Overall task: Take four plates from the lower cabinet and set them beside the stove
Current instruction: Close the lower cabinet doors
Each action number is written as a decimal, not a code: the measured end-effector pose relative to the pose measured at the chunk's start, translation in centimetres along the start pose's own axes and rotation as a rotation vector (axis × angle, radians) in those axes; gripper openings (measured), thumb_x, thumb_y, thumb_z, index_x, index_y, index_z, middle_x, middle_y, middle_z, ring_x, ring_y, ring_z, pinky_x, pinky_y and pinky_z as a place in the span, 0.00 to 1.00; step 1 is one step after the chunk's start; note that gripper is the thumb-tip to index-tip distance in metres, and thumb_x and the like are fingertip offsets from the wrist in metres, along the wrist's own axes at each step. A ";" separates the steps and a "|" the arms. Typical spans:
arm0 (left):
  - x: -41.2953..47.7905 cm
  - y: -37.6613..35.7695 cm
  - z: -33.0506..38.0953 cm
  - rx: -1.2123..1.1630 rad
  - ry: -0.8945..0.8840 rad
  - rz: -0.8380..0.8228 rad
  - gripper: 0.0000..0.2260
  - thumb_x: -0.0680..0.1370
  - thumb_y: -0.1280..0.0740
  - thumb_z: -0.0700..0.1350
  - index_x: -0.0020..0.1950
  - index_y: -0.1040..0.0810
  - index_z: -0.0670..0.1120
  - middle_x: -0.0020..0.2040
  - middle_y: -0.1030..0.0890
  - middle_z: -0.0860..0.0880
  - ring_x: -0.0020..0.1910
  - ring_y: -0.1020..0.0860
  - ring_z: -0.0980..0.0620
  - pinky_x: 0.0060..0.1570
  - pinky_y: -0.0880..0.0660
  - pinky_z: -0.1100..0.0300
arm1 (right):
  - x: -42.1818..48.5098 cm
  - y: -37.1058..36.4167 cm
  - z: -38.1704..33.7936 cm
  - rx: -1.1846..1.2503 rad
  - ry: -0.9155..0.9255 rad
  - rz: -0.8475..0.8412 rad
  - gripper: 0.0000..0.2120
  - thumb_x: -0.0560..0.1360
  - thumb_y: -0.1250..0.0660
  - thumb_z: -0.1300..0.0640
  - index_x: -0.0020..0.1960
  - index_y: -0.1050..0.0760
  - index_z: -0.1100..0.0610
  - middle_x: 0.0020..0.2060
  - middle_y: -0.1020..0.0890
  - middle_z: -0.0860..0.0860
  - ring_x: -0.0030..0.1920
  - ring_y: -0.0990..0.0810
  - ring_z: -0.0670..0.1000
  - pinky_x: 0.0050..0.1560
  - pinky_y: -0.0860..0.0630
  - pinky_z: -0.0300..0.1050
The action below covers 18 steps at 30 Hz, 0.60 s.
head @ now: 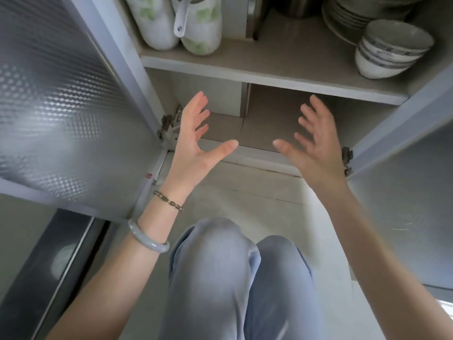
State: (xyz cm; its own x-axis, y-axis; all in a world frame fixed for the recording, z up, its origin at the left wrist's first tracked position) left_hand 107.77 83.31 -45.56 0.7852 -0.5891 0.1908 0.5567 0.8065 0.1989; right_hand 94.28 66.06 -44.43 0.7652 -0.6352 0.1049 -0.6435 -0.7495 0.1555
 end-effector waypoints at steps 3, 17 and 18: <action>-0.6 0.9 1.4 0.020 -0.029 0.045 0.41 0.67 0.25 0.51 0.75 0.44 0.54 0.76 0.37 0.51 0.72 0.35 0.58 0.71 0.35 0.57 | 0.4 -0.8 -1.6 0.013 0.030 -0.046 0.42 0.68 0.23 0.58 0.74 0.42 0.46 0.71 0.33 0.45 0.69 0.33 0.40 0.70 0.33 0.49; -6.0 15.0 9.5 0.301 -0.180 0.540 0.42 0.68 0.26 0.52 0.75 0.46 0.53 0.77 0.40 0.52 0.76 0.40 0.59 0.74 0.41 0.59 | 1.2 -15.4 -18.6 0.184 0.528 -0.560 0.38 0.68 0.25 0.55 0.72 0.39 0.47 0.68 0.32 0.39 0.69 0.33 0.41 0.68 0.32 0.43; -6.6 16.1 10.0 0.329 -0.182 0.582 0.42 0.67 0.26 0.52 0.75 0.46 0.53 0.77 0.40 0.52 0.76 0.41 0.59 0.74 0.42 0.59 | 0.9 -16.6 -20.0 0.179 0.584 -0.596 0.37 0.68 0.25 0.55 0.72 0.39 0.48 0.68 0.32 0.40 0.69 0.33 0.41 0.68 0.32 0.43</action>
State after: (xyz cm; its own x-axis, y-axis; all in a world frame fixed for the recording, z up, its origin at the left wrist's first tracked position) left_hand 108.84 99.70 -34.01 0.8574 -0.0877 0.5071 -0.0746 0.9538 0.2911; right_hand 106.05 81.67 -27.30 0.8328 0.0360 0.5524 -0.0859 -0.9774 0.1933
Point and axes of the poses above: each hand's wrist, its own x-axis towards the middle knuckle, its own y-axis out of the back of the hand, z = x × y, the point moved 3 cm from there along x, towards the middle knuckle
